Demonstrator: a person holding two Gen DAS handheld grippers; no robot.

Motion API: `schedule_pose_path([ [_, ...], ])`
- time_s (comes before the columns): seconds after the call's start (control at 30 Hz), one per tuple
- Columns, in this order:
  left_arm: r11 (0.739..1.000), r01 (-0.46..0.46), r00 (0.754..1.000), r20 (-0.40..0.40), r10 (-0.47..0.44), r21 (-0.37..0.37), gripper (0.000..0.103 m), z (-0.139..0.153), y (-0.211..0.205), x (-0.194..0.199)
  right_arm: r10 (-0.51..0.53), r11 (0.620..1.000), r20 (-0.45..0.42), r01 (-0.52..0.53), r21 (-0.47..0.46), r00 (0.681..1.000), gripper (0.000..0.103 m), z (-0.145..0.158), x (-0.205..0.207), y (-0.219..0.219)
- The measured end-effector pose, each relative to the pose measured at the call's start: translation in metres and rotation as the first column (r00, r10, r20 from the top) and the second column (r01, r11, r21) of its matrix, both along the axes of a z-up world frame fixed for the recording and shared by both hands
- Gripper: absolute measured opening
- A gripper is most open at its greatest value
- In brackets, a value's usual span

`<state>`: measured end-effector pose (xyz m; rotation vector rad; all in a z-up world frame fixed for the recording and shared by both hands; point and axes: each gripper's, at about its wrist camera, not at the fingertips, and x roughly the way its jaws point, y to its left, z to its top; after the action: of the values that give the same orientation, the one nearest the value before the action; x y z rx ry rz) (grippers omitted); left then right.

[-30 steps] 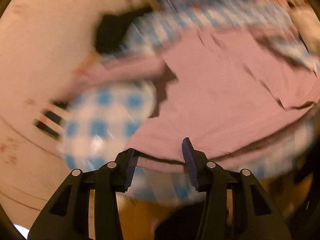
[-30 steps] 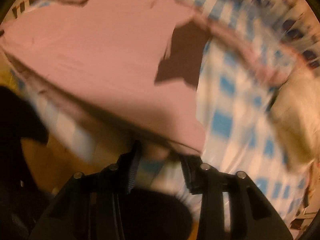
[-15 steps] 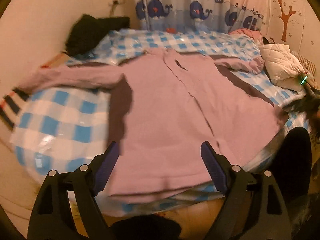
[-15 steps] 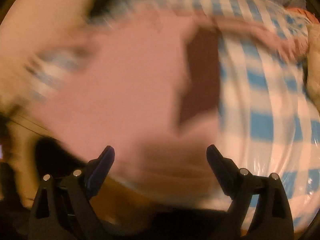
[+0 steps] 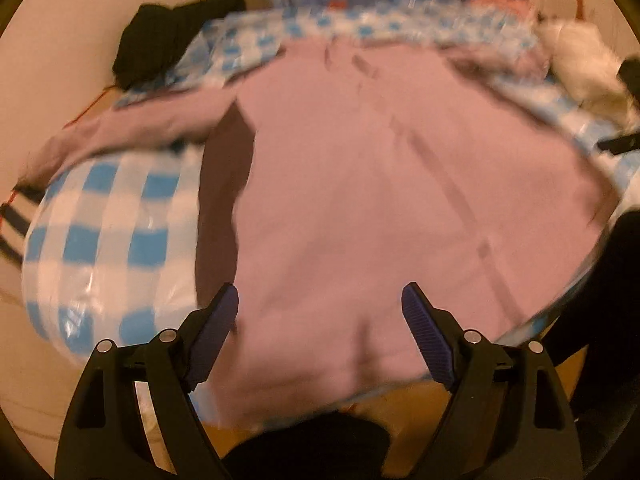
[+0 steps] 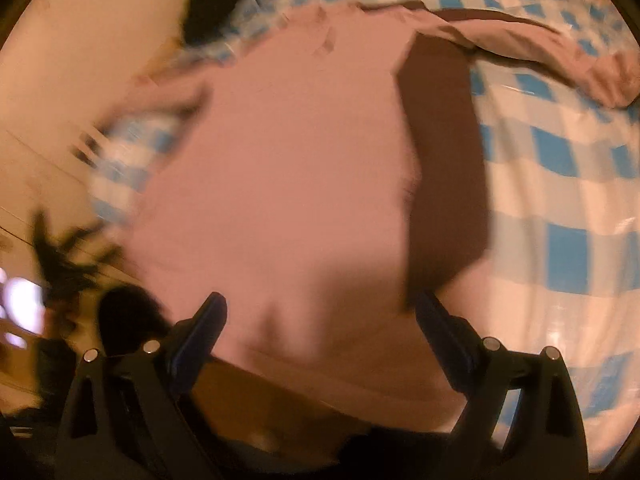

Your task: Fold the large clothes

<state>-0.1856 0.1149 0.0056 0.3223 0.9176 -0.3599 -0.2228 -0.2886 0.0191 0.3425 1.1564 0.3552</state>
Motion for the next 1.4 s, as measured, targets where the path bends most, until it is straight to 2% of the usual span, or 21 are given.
schedule_pose_path([
  [0.1,0.995,-0.037,0.998,0.041,0.041,-0.095,0.088,0.010,-0.004,0.033,0.000,0.998,0.008,0.000,-0.066,1.000,0.092,0.006,0.017,0.009],
  [0.17,0.987,-0.061,0.998,-0.004,0.061,-0.151,0.088,-0.003,-0.008,0.057,0.040,0.965,-0.189,-0.088,-0.248,0.981,0.092,-0.051,0.025,0.026],
  [0.23,0.996,-0.078,0.983,-0.172,0.069,-0.044,0.088,-0.056,-0.021,0.090,0.100,0.930,-0.215,-0.168,-0.328,0.972,0.093,-0.081,0.025,0.034],
  [0.3,0.998,-0.042,0.968,-0.245,0.054,0.056,0.088,-0.092,-0.032,0.098,0.077,0.941,-0.228,-0.146,-0.304,0.971,0.093,-0.061,0.026,0.036],
  [0.33,0.998,-0.051,0.967,-0.248,0.060,0.041,0.088,-0.089,-0.033,0.098,0.068,0.955,-0.206,-0.124,-0.271,0.976,0.093,-0.045,0.025,0.036],
  [0.5,0.990,-0.012,0.999,-0.046,0.006,-0.139,0.088,-0.016,-0.059,0.114,0.084,0.985,0.089,-0.069,-0.159,0.992,0.096,0.040,0.059,0.044],
  [0.57,0.974,-0.020,1.000,0.015,0.024,-0.226,0.089,0.005,-0.075,0.134,0.058,0.991,0.129,-0.041,-0.130,0.990,0.096,0.030,0.091,0.053],
  [0.6,0.966,-0.036,0.999,0.030,0.045,-0.255,0.090,0.010,-0.081,0.140,0.065,0.986,0.077,-0.052,-0.160,0.995,0.096,0.006,0.105,0.059],
  [0.63,0.953,-0.057,0.996,0.043,0.073,-0.296,0.092,0.011,-0.088,0.148,0.088,0.966,-0.067,-0.102,-0.238,0.994,0.097,-0.037,0.123,0.068],
  [0.67,0.935,-0.083,0.994,0.038,0.103,-0.344,0.094,0.004,-0.096,0.163,0.124,0.949,-0.172,-0.168,-0.266,0.977,0.098,-0.075,0.129,0.071],
  [0.73,0.934,-0.127,0.992,-0.031,0.123,-0.335,0.095,-0.023,-0.107,0.195,0.157,0.945,-0.144,-0.190,-0.264,0.977,0.098,-0.084,0.131,0.074],
  [0.77,0.944,-0.149,0.987,-0.105,0.123,-0.295,0.095,-0.049,-0.112,0.213,0.148,0.963,-0.142,-0.176,-0.202,0.979,0.098,-0.068,0.131,0.065],
  [0.83,0.957,-0.203,0.953,-0.265,0.145,-0.206,0.094,-0.102,-0.126,0.242,0.113,0.988,-0.019,-0.114,-0.107,0.993,0.098,-0.030,0.123,0.037],
  [0.93,0.927,-0.244,0.956,-0.233,0.180,-0.285,0.094,-0.093,-0.135,0.260,-0.147,0.986,0.107,0.154,-0.058,0.983,0.098,0.016,0.118,-0.054],
  [1.0,0.897,-0.230,0.971,-0.151,0.185,-0.378,0.095,-0.066,-0.144,0.273,-0.420,0.907,0.127,0.414,0.071,0.899,0.098,0.026,0.118,-0.144],
  [1.07,0.874,-0.225,0.974,-0.097,0.203,-0.431,0.095,-0.052,-0.151,0.282,-0.669,0.738,0.087,0.647,0.193,0.738,0.098,0.017,0.112,-0.230],
  [1.13,0.834,-0.218,0.975,-0.076,0.209,-0.507,0.095,-0.048,-0.150,0.281,-0.784,0.611,0.052,0.755,0.239,0.619,0.098,0.005,0.116,-0.288],
  [1.17,0.800,-0.221,0.973,-0.069,0.221,-0.558,0.095,-0.051,-0.147,0.281,-0.807,0.583,0.051,0.778,0.234,0.589,0.098,0.002,0.119,-0.305],
  [1.27,0.761,-0.272,0.960,-0.111,0.257,-0.589,0.095,-0.055,-0.148,0.277,-0.863,0.487,0.015,0.825,0.286,0.505,0.098,-0.013,0.130,-0.335],
  [1.3,0.744,-0.279,0.958,-0.122,0.259,-0.608,0.095,-0.056,-0.149,0.282,-0.872,0.474,0.027,0.829,0.298,0.489,0.098,-0.020,0.133,-0.339],
  [1.4,0.745,-0.280,0.957,-0.112,0.269,-0.606,0.095,-0.054,-0.148,0.279,-0.866,0.497,0.104,0.815,0.297,0.490,0.098,-0.019,0.149,-0.320],
])
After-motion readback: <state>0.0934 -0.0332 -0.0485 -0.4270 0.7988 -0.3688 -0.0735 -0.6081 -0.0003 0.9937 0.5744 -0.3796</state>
